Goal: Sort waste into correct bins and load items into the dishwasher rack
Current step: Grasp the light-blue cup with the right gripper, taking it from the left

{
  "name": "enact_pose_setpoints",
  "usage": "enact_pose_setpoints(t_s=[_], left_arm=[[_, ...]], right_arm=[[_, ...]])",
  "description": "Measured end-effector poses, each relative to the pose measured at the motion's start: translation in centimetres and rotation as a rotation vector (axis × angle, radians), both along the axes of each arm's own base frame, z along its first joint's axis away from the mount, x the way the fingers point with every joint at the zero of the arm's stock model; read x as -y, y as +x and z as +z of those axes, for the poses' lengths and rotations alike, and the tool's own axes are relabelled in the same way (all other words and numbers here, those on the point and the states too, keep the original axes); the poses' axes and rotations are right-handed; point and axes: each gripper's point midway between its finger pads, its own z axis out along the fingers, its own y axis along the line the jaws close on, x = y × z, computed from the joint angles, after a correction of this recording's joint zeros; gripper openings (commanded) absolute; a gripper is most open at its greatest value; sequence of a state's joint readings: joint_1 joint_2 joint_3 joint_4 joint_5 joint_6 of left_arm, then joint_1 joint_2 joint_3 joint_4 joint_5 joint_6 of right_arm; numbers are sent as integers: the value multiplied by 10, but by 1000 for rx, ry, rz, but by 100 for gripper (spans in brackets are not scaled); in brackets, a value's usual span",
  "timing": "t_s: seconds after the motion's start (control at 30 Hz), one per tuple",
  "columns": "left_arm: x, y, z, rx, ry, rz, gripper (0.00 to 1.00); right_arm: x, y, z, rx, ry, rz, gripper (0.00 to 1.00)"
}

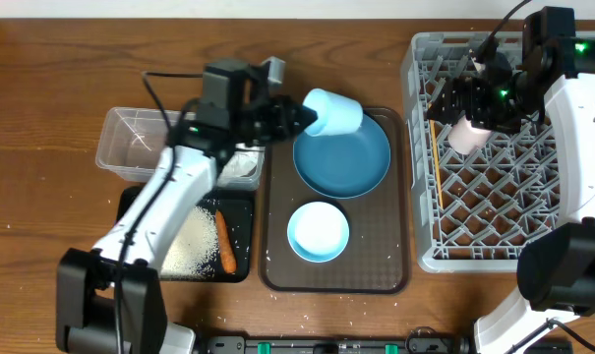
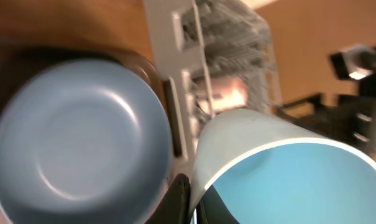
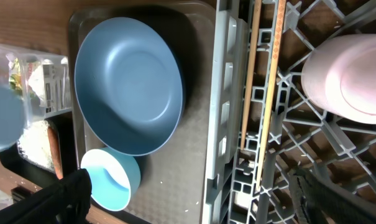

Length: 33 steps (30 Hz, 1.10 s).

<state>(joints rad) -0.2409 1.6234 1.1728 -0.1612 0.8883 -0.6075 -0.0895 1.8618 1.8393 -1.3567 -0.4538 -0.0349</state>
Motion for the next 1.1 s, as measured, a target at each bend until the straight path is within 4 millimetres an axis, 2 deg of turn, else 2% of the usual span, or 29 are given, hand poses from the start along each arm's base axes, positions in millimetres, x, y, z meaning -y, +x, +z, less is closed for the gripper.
enact_pose_setpoints(t_s=[0.33,0.43,0.57,0.77,1.0,1.1], left_arm=[[-14,-22,30,-55,-213,-157,6],[-13,-26,33,-59,-233,-181,6],[-12,-28,36,-61,-247,-198,6],[-12,-29,36,-62,-252,-203,6],[-10,-36,42,-69,-285,-244,6],[-9,-41,45,-73,-305,-268,7]], right_arm=[[0,2,0,-15,10,-48,99],[-4,-9,0,-87,48,-95,99],[-34,-21,17,-69,223,42,98],[-85,-57,58,41,518,374,99],[-138,-76,72,193,596,659,99],[-153,-80,74,231,604,727,99]])
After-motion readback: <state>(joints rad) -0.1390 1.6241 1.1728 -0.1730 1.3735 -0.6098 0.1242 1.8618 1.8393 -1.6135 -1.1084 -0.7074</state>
